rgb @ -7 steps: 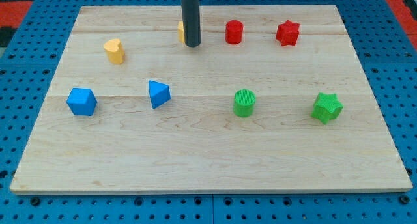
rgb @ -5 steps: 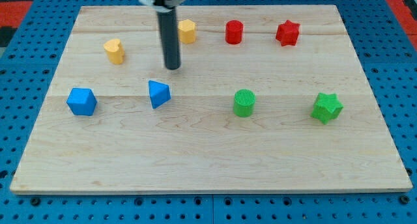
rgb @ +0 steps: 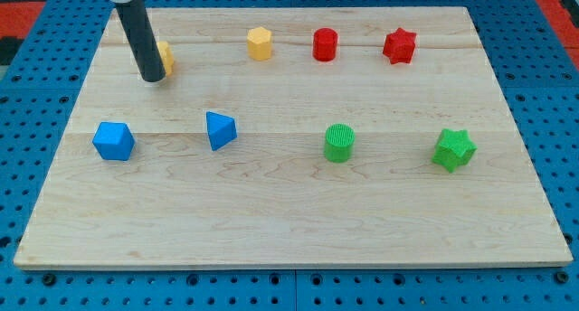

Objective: Move the yellow heart slightly up

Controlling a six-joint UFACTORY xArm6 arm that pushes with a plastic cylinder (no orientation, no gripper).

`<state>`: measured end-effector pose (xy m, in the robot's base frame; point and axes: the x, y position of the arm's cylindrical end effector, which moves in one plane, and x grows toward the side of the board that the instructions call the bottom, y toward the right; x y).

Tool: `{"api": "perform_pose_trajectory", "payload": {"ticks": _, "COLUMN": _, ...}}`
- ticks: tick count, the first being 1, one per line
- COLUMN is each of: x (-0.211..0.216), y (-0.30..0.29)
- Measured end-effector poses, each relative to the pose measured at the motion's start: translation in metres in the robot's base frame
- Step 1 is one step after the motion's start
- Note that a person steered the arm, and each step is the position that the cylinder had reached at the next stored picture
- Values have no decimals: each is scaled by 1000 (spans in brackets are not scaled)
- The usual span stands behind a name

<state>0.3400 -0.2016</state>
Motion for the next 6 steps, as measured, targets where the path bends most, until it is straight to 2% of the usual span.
{"api": "perform_pose_trajectory", "payload": {"ticks": 2, "x": -11, "y": -13}}
{"api": "perform_pose_trajectory", "payload": {"ticks": 6, "x": -50, "y": 37}}
